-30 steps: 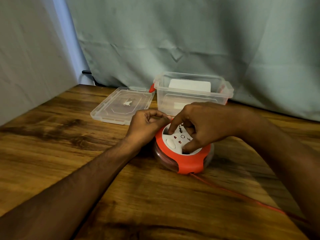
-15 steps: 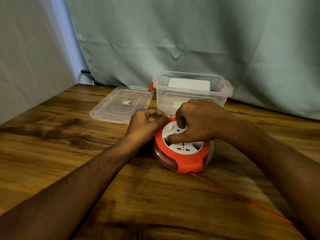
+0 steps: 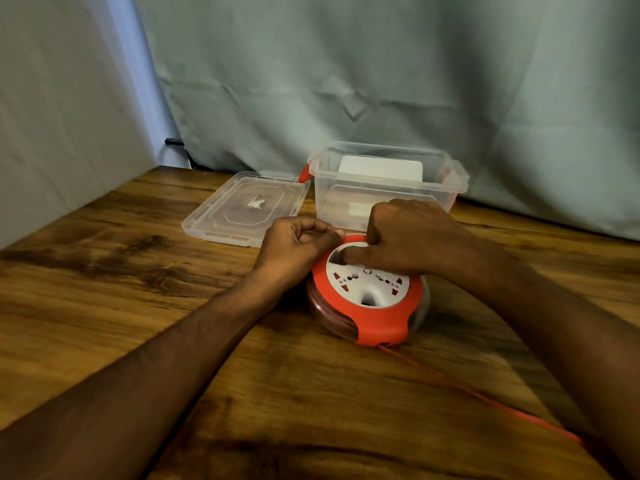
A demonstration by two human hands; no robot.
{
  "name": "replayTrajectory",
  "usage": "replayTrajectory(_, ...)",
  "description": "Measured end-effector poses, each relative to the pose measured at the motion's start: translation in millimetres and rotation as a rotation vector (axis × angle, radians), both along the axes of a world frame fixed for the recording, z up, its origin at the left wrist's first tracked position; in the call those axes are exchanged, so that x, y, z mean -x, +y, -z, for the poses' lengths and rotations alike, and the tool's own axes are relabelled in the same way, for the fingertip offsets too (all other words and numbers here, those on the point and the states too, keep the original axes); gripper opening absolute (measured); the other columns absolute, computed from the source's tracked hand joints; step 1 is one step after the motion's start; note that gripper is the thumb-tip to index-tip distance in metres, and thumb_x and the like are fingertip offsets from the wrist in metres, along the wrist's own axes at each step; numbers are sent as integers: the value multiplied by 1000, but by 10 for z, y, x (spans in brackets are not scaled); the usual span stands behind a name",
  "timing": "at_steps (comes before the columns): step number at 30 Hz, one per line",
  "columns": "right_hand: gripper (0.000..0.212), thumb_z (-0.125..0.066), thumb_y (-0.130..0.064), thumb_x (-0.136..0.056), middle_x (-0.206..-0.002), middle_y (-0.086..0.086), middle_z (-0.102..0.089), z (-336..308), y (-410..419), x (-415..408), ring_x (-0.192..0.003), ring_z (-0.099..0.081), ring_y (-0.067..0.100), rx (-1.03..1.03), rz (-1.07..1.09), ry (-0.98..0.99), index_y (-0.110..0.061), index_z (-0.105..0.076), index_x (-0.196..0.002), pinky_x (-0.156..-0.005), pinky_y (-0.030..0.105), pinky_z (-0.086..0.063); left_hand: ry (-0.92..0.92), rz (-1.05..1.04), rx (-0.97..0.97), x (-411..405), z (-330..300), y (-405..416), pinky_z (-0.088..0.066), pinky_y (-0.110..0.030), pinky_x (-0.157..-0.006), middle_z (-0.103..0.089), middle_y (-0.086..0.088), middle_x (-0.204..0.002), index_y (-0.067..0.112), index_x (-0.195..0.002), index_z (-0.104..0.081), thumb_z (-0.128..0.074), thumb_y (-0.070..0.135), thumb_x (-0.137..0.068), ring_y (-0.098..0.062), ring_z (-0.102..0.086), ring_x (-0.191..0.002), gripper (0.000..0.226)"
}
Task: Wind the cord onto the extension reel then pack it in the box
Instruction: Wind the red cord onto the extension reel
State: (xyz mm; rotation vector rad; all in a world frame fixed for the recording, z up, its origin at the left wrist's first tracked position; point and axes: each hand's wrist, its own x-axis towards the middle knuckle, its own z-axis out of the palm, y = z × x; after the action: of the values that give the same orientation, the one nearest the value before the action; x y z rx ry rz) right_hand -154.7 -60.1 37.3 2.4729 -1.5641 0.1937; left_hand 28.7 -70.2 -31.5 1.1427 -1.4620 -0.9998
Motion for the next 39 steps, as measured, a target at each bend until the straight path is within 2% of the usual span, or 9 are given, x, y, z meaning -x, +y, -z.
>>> replayTrajectory(3, 42, -58, -73, -81, -59, -16, -51, -150, 60, 25, -65, -61, 5, -91, -153, -1, -34, -54, -67, -50, 20, -36, 2, 7, 1, -6, -13, 10, -62, -27, -65, -82, -6, -87, 11, -102, -79, -76, 23, -91, -19, -80, -77, 16)
replayTrajectory(5, 13, -74, -44, -84, -55, -18, -58, -253, 90, 51, -59, -62, 0, -310, -280, -79, -35, -64, -82, -50, 17, -42, -9, 18, 5, -11, -23, 18, -63, -29, -67, -82, -7, -88, 10, -103, -79, -73, 22, -93, -21, -80, -79, 16)
replayTrajectory(9, 37, -78, -15, -79, -48, -13, -54, -289, 84, 82, -46, -52, 5, -533, -358, -157, -32, -67, -109, -55, 31, -49, -31, 19, 6, -18, -31, 23, -63, -35, -74, -81, -9, -88, 9, -106, -78, -70, 17, -95, -24, -79, -83, 15)
replayTrajectory(16, 49, -84, -42, -76, -66, -27, -62, -294, 112, 69, -71, -56, -21, -465, -350, -96, -32, -69, -122, -56, 9, -44, -8, 13, 12, -7, -25, 22, -63, -39, -77, -81, -10, -88, 11, -99, -79, -73, 21, -92, -25, -79, -82, 14)
replayTrajectory(19, 51, -83, -45, -77, -68, -54, -49, -306, 123, 66, -67, -54, -23, -459, -367, -65, -31, -68, -124, -54, 10, -42, -16, 10, 16, -2, -24, 17, -64, -39, -78, -82, -9, -89, 11, -99, -79, -74, 23, -90, -23, -79, -82, 16)
replayTrajectory(26, 57, -83, -48, -74, -71, -64, -37, -280, 132, 50, -72, -50, -26, -444, -341, -20, -33, -65, -126, -59, 13, -41, -25, 8, 27, -7, -13, 7, -64, -37, -78, -82, -7, -92, 11, -102, -79, -73, 22, -92, -20, -79, -85, 16)
replayTrajectory(30, 61, -79, -64, -69, -78, -29, -55, -245, 113, 53, -77, -55, -8, -355, -281, -15, -38, -66, -122, -58, 12, -36, -18, 13, 20, -4, -14, 7, -64, -35, -78, -82, -6, -92, 11, -103, -79, -73, 22, -92, -19, -80, -84, 17)
replayTrajectory(34, 63, -73, -74, -65, -85, -29, -38, -184, 92, 38, -77, -44, -8, -299, -216, -6, -42, -64, -119, -56, 13, -32, -18, 9, 18, -11, -12, -1, -64, -30, -75, -82, -4, -92, 12, -103, -79, -73, 23, -92, -16, -80, -84, 17)
replayTrajectory(39, 64, -66, -84, -60, -81, -29, -37, -124, 42, 31, -79, -46, 4, -181, -190, 10, -41, -66, -108, -56, 16, -31, -25, 10, 18, -13, -9, -2, -65, -31, -75, -82, -3, -94, 12, -103, -79, -74, 24, -93, -15, -80, -83, 17)
